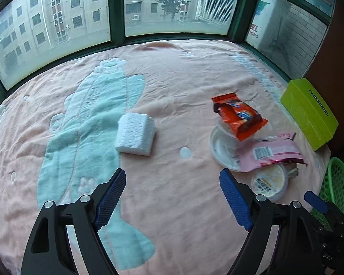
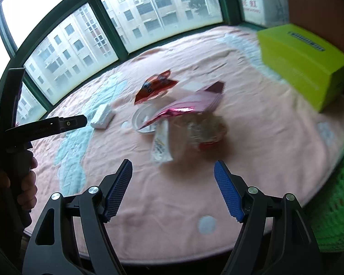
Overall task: Collect trash
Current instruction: 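Move both tools back over the remaining trash, then grasp the white foam block with the left tool while the right tool grasps the clear lid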
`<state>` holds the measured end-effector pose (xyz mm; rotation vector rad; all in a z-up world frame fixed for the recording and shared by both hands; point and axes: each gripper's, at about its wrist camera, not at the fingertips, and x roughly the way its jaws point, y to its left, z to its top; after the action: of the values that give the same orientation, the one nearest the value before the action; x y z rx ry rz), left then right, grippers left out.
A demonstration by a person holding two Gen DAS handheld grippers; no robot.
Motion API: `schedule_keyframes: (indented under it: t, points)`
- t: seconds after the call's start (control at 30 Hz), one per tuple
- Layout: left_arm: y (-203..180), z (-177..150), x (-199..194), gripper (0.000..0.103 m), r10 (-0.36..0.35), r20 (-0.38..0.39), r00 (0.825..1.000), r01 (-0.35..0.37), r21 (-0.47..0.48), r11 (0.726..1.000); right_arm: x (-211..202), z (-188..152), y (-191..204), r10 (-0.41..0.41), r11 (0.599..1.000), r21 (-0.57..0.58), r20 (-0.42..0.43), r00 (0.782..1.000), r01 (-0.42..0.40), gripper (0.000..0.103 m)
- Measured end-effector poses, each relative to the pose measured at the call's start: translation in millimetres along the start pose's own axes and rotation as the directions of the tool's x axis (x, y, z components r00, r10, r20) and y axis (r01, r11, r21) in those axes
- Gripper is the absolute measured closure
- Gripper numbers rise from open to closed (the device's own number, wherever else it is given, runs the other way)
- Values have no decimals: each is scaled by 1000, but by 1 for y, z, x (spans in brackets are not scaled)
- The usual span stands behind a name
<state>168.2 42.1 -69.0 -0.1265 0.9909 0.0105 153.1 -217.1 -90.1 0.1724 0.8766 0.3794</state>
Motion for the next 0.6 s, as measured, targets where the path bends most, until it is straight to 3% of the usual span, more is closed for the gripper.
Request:
schedule_keyframes:
  t: [0.13, 0.6]
  points:
    - [17, 5, 10, 22, 13, -3, 1000, -13, -22, 1000, 20, 4, 0, 16, 999, 39, -23, 1000, -15, 32]
    - [48, 35, 63, 20, 42, -52, 998, -43, -22, 999, 59, 10, -5, 50, 990, 137, -71, 996, -39, 58]
